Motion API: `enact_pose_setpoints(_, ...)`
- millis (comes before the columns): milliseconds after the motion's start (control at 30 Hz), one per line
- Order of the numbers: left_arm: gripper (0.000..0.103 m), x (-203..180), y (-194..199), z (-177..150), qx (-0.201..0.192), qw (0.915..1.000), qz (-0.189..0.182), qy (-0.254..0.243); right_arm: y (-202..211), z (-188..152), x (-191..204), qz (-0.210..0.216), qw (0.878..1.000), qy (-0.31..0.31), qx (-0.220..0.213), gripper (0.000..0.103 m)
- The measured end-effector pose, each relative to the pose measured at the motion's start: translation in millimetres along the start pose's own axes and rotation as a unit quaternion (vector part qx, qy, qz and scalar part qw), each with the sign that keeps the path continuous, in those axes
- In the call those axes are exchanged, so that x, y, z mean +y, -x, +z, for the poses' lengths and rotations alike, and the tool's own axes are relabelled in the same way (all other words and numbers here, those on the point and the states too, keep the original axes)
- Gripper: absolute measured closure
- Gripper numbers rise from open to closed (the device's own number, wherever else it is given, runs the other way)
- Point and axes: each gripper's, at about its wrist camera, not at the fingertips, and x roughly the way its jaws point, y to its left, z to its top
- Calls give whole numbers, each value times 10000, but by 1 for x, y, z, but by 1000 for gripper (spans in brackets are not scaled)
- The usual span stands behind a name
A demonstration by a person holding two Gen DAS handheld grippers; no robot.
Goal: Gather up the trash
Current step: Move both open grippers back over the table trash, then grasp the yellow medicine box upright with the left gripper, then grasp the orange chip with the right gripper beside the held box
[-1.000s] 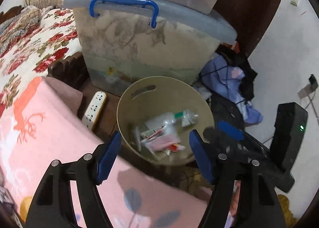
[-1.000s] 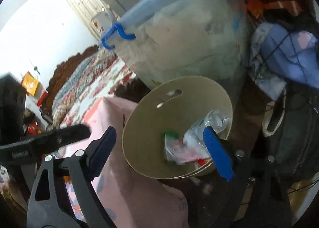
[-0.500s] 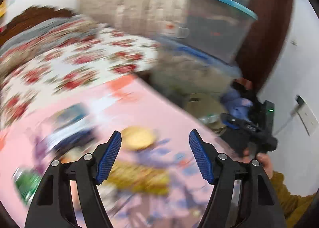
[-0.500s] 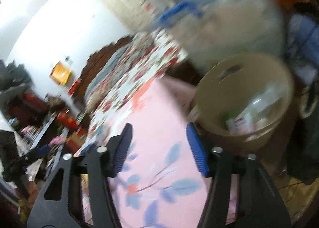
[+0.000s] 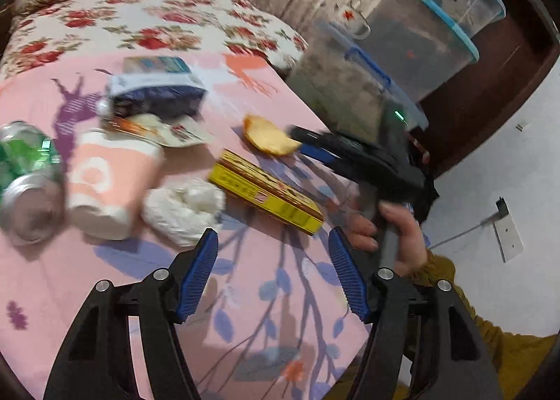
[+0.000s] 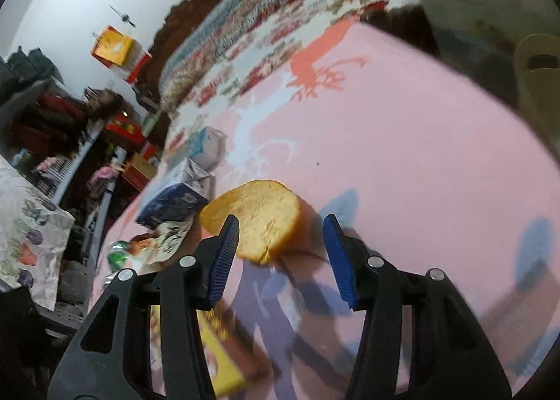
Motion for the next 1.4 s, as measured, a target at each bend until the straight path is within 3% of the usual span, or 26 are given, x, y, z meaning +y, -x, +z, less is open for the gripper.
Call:
enact_pose_setpoints(33,35,-3,-7,0,38,10000,6,-5,-5,0,2,-9,10000,8,-22,55)
enact_pose_setpoints(67,33,-4,-16,2,83,10000,24,23,-7,0,4,-39,10000,35,-20,77)
enact_pose_setpoints(167,31,-3,-36,11,230,9996,61,182,1,-7,0,83,9997,-175,-147,89)
enact_pose_setpoints(400,24,-11,-85,29,430,9980,371,274,75,-55,-14,-283,9961,-46,-839,89)
enact_pose_setpoints(600,26,-23,-109,39,412,9973,579,211,101,-78,-45,-19,9962,-447,-744,86)
enact_pose_setpoints(633,41,-22,-110,42,381,9972,585,249,102,-76,-51,48,9956,-582,-732,80)
enact_pose_setpoints(667,66,-22,-112,42,405,9968,630,271,101,-73,-54,88,9949,-670,-743,59)
enact_pose_setpoints(700,67,-21,-114,43,466,9967,607,282,102,-67,-56,82,9938,-736,-825,41)
enact_pose_setpoints(733,68,-19,-114,43,470,9968,543,339,102,-63,-55,86,9929,-716,-950,17)
enact_pose_setpoints(800,71,-19,-105,39,433,9974,490,302,98,-48,-42,21,9942,-325,-1027,20)
enact_pose_setpoints(967,78,-24,-72,24,314,9989,347,21,58,-4,-9,-139,9966,513,-628,37)
enact_pose_setpoints(1200,79,-4,-21,2,86,9995,297,98,-22,31,21,-190,9943,1051,69,45)
enact_pose_setpoints(1267,79,1,-13,0,37,9994,315,163,-38,28,27,-150,9928,1142,314,69)
enact_pose_setpoints(1367,80,10,-8,-1,15,9991,339,257,-36,18,39,-150,9896,1388,334,88)
enact_pose_setpoints(1400,80,12,-8,0,27,9990,339,286,-31,13,39,-93,9900,1371,311,89)
